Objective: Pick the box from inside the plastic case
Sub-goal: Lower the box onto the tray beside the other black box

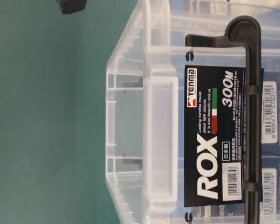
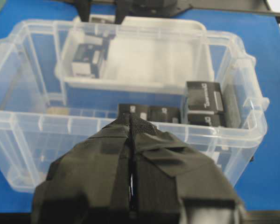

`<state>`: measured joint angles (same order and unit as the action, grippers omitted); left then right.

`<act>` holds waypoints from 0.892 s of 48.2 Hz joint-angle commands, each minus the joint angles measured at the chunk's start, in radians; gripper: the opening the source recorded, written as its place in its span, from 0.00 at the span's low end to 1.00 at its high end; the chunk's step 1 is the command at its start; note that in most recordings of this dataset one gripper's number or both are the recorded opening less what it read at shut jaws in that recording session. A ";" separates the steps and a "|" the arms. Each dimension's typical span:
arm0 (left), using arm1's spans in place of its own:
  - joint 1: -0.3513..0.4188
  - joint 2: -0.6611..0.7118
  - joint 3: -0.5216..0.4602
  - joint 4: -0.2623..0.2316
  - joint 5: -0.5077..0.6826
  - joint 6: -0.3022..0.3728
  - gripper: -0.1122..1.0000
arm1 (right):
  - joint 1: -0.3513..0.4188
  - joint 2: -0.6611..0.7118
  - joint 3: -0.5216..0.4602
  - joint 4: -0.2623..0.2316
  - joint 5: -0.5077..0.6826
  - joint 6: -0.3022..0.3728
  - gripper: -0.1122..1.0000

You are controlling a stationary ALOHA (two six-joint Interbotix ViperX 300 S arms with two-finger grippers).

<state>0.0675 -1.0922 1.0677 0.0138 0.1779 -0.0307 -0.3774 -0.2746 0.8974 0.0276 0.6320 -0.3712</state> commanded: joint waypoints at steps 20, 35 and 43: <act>0.002 0.011 -0.029 0.002 -0.009 0.002 0.05 | -0.017 0.054 0.006 0.000 -0.071 0.000 0.64; 0.002 0.011 -0.029 0.002 -0.009 0.002 0.05 | -0.018 0.057 0.008 -0.002 -0.077 -0.002 0.64; 0.002 0.011 -0.028 0.002 -0.009 0.002 0.05 | -0.018 0.060 0.008 0.000 -0.078 -0.002 0.65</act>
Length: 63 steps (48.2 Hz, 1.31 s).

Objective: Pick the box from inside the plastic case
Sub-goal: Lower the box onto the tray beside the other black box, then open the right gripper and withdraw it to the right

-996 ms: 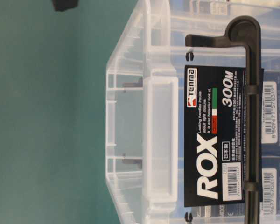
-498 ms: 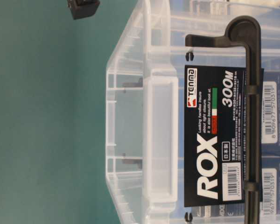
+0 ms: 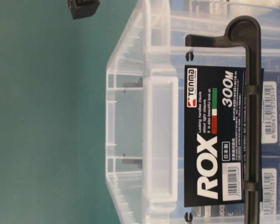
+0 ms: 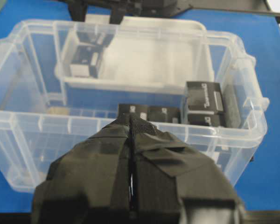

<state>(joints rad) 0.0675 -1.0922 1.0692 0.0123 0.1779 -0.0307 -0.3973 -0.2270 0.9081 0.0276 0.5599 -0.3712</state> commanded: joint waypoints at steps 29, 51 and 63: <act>0.002 0.011 -0.031 0.003 -0.009 0.005 0.05 | -0.005 -0.167 -0.017 -0.009 -0.017 0.017 0.97; 0.002 0.011 -0.029 0.003 -0.006 0.005 0.05 | 0.011 -0.673 0.014 0.011 -0.049 0.153 0.97; 0.002 0.023 -0.025 0.003 -0.011 0.005 0.05 | 0.052 -0.885 0.041 0.015 -0.054 0.288 0.97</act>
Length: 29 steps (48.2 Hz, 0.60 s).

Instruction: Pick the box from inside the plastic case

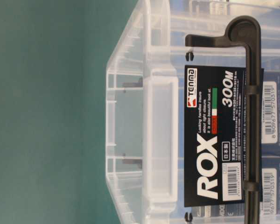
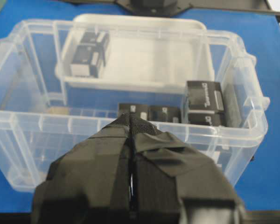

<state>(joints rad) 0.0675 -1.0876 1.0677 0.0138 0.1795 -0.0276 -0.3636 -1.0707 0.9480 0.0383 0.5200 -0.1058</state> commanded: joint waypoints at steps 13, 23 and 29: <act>0.003 0.018 -0.025 0.002 -0.035 0.006 0.05 | 0.069 -0.103 0.026 0.005 -0.020 0.077 0.97; 0.003 0.014 -0.026 0.002 -0.035 0.008 0.05 | 0.104 -0.103 0.041 0.005 -0.067 0.081 0.97; 0.002 0.014 -0.026 0.002 -0.037 0.008 0.05 | 0.150 -0.100 0.051 0.005 -0.106 0.081 0.97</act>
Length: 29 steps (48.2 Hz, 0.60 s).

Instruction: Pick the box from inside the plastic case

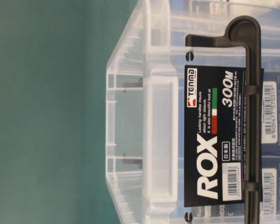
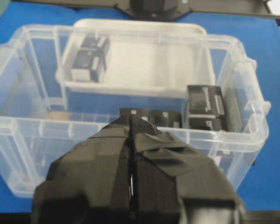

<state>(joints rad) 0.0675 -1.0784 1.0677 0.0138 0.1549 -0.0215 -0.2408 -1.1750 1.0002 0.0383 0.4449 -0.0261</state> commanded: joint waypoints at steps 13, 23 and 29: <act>0.002 0.009 -0.023 0.003 -0.018 0.012 0.05 | 0.097 0.006 0.018 0.005 -0.074 0.049 0.97; 0.002 0.009 -0.023 0.002 -0.015 0.012 0.05 | 0.101 -0.002 0.026 0.005 -0.080 0.117 0.97; 0.002 0.009 -0.023 0.003 -0.009 0.012 0.05 | 0.110 -0.008 0.026 0.005 -0.080 0.118 0.97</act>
<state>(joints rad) 0.0675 -1.0799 1.0677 0.0138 0.1488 -0.0107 -0.1381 -1.1827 1.0324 0.0399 0.3758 0.0920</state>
